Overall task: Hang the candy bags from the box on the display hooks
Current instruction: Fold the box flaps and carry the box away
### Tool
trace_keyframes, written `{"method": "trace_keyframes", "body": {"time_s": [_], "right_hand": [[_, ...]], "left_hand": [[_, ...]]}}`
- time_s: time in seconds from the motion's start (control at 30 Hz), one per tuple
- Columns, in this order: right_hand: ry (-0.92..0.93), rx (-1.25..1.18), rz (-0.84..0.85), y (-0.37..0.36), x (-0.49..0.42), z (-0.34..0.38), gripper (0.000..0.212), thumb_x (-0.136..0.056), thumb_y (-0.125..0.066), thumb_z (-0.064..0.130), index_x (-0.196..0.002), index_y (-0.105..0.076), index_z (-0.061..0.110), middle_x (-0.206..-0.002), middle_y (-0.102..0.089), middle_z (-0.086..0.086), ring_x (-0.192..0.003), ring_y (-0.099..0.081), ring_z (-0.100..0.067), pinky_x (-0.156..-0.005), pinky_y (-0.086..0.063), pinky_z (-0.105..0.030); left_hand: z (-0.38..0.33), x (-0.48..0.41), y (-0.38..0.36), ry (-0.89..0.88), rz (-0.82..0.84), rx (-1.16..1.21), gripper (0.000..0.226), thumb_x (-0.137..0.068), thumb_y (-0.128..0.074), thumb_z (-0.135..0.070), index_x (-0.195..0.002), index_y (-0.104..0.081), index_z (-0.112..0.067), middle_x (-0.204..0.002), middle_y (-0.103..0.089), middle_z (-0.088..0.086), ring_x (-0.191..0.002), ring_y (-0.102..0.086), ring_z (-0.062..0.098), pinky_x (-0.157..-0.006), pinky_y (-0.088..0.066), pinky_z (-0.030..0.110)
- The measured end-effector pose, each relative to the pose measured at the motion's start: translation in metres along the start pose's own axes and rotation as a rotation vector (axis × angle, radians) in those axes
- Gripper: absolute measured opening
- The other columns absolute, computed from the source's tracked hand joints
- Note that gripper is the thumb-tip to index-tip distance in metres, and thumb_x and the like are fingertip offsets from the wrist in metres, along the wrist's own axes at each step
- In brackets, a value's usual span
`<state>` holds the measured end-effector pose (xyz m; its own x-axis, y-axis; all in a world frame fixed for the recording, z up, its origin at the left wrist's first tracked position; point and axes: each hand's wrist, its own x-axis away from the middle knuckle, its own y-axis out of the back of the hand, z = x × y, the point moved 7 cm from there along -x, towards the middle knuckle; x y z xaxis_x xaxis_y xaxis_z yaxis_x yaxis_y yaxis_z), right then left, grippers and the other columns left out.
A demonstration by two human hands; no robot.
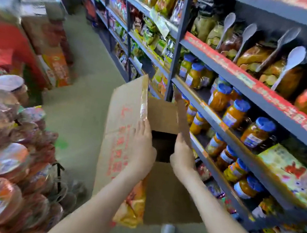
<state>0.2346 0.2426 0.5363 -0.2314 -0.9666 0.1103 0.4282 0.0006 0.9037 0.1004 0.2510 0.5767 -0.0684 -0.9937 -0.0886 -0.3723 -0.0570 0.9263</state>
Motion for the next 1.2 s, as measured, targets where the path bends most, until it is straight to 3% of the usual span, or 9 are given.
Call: {"method": "trace_keyframes", "body": {"time_s": [0.23,0.33,0.47,0.73,0.93,1.1,1.2], "right_hand": [[0.315,0.046,0.069,0.005,-0.17,0.082,0.069,-0.085,-0.039,-0.012,-0.148,-0.011,-0.001,-0.149,-0.03,-0.018,-0.134,-0.032,-0.031,-0.106,-0.028,-0.031],[0.414,0.043,0.156,-0.003,-0.221,0.134,0.067,-0.088,-0.035,-0.013,-0.148,-0.008,-0.002,-0.151,-0.026,-0.018,-0.137,-0.027,-0.032,-0.11,-0.024,-0.031],[0.562,0.051,0.207,-0.029,-0.283,0.214,0.068,-0.085,-0.036,-0.013,-0.148,-0.011,-0.001,-0.151,-0.026,-0.016,-0.136,-0.028,-0.032,-0.108,-0.022,-0.029],[0.68,0.0,0.312,-0.099,-0.408,0.395,0.07,-0.083,-0.03,-0.017,-0.149,-0.017,0.003,-0.149,-0.032,-0.014,-0.137,-0.03,-0.03,-0.108,-0.028,-0.032],[0.781,0.06,0.267,-0.129,-0.493,0.537,0.066,-0.082,-0.032,-0.012,-0.145,-0.026,0.006,-0.144,-0.041,-0.013,-0.128,-0.041,-0.036,-0.103,-0.038,-0.044],[0.891,0.123,0.309,-0.185,-0.535,0.647,0.065,-0.085,-0.034,-0.012,-0.147,-0.024,0.004,-0.147,-0.038,-0.013,-0.133,-0.037,-0.033,-0.107,-0.031,-0.036],[0.945,0.199,0.338,-0.229,-0.561,0.721,0.053,-0.088,-0.037,-0.008,-0.14,-0.033,0.002,-0.136,-0.048,-0.017,-0.124,-0.045,-0.033,-0.098,-0.038,-0.034]], "left_hand": [[0.041,-0.148,-0.006,0.32,-0.089,0.236,0.082,-0.079,-0.035,0.018,-0.151,-0.005,-0.005,-0.16,-0.004,0.01,-0.147,-0.004,0.022,-0.118,-0.004,0.028],[0.082,-0.196,0.005,0.436,-0.155,0.314,0.082,-0.08,-0.032,0.02,-0.152,-0.006,-0.008,-0.161,-0.003,0.006,-0.148,-0.001,0.017,-0.114,0.004,0.021],[0.147,-0.251,0.02,0.568,-0.252,0.323,0.079,-0.081,-0.035,0.019,-0.151,-0.01,-0.006,-0.16,-0.008,0.009,-0.148,-0.005,0.018,-0.115,-0.001,0.022],[0.298,-0.387,0.067,0.717,-0.387,0.302,0.078,-0.081,-0.037,0.019,-0.151,-0.014,-0.004,-0.159,-0.013,0.011,-0.147,-0.009,0.022,-0.116,-0.003,0.025],[0.403,-0.484,0.118,0.774,-0.447,0.259,0.074,-0.083,-0.039,0.015,-0.151,-0.014,-0.002,-0.159,-0.013,0.012,-0.147,-0.01,0.023,-0.115,-0.004,0.023],[0.503,-0.545,0.136,0.877,-0.496,0.311,0.073,-0.084,-0.041,0.014,-0.151,-0.016,-0.003,-0.158,-0.017,0.012,-0.145,-0.016,0.025,-0.118,-0.011,0.027],[0.567,-0.585,0.137,0.969,-0.514,0.336,0.068,-0.086,-0.04,0.012,-0.15,-0.02,-0.004,-0.156,-0.023,0.013,-0.143,-0.021,0.026,-0.117,-0.016,0.03]]}}
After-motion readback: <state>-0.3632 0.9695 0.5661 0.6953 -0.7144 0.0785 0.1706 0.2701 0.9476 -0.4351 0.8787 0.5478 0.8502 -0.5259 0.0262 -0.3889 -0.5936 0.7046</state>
